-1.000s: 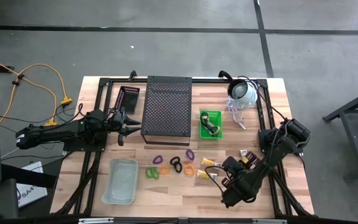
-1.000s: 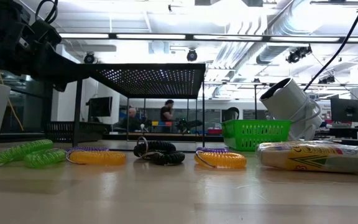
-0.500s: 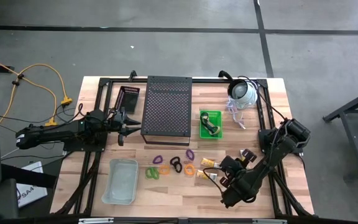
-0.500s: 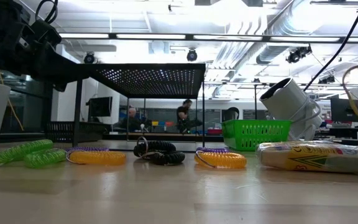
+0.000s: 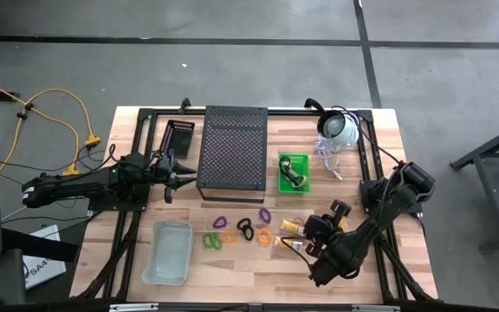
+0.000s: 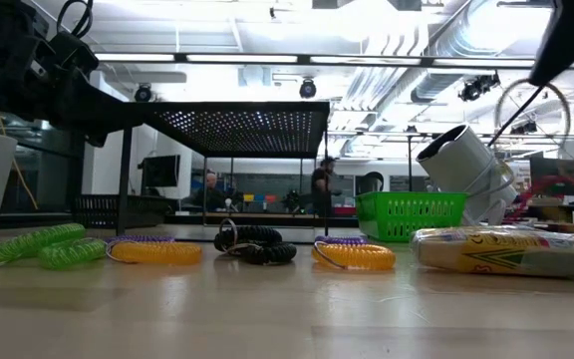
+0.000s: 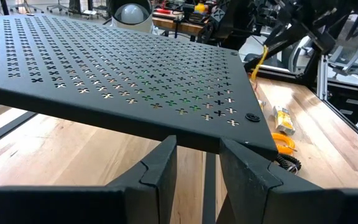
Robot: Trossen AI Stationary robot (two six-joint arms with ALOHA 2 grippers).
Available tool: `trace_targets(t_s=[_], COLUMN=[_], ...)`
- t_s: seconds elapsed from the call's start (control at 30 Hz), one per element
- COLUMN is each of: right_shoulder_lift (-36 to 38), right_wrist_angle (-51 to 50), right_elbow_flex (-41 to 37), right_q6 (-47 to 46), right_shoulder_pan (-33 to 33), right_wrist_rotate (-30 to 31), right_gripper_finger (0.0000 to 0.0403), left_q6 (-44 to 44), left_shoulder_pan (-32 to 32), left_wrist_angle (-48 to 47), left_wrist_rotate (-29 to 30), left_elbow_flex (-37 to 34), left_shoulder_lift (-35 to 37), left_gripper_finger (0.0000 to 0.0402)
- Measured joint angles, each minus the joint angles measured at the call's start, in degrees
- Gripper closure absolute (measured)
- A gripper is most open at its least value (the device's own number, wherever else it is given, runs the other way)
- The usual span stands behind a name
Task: Pick & Place Office Desk Supplies
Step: Put the yellow rubber band into the green basket
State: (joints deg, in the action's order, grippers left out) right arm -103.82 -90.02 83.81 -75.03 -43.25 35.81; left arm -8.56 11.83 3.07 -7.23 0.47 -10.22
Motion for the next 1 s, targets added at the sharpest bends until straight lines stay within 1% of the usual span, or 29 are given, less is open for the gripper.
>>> trace_targets(t_s=[0.27,0.4,0.6,0.67,0.83,1.0], right_shoulder_lift=[0.7,1.3,1.3,1.3,1.3,1.3], right_wrist_angle=[0.0,0.0,0.0,0.0,0.0,0.0], right_elbow_flex=[0.0,0.0,0.1,0.1,0.1,0.1], right_q6=[4.6,4.9,6.6,7.3,8.7,9.5], right_shoulder_pan=[1.3,1.4,1.7,2.4,5.6,10.5], right_wrist_rotate=[0.1,0.6,6.0,6.8,10.9,14.9], right_gripper_finger=[0.0401,0.0401,0.0401,0.0401,0.0401,0.0401], left_q6=[0.0,0.0,0.0,0.0,0.0,0.0], left_shoulder_pan=[0.0,0.0,0.0,0.0,0.0,0.0], left_wrist_angle=[0.0,0.0,0.0,0.0,0.0,0.0], left_wrist_rotate=[0.0,0.0,0.0,0.0,0.0,0.0], left_elbow_flex=[0.0,0.0,0.0,0.0,0.0,0.0], left_shoulder_lift=[0.0,0.0,0.0,0.0,0.0,0.0], left_gripper_finger=[0.0284,0.0284,0.0284,0.0284,0.0284,0.0284])
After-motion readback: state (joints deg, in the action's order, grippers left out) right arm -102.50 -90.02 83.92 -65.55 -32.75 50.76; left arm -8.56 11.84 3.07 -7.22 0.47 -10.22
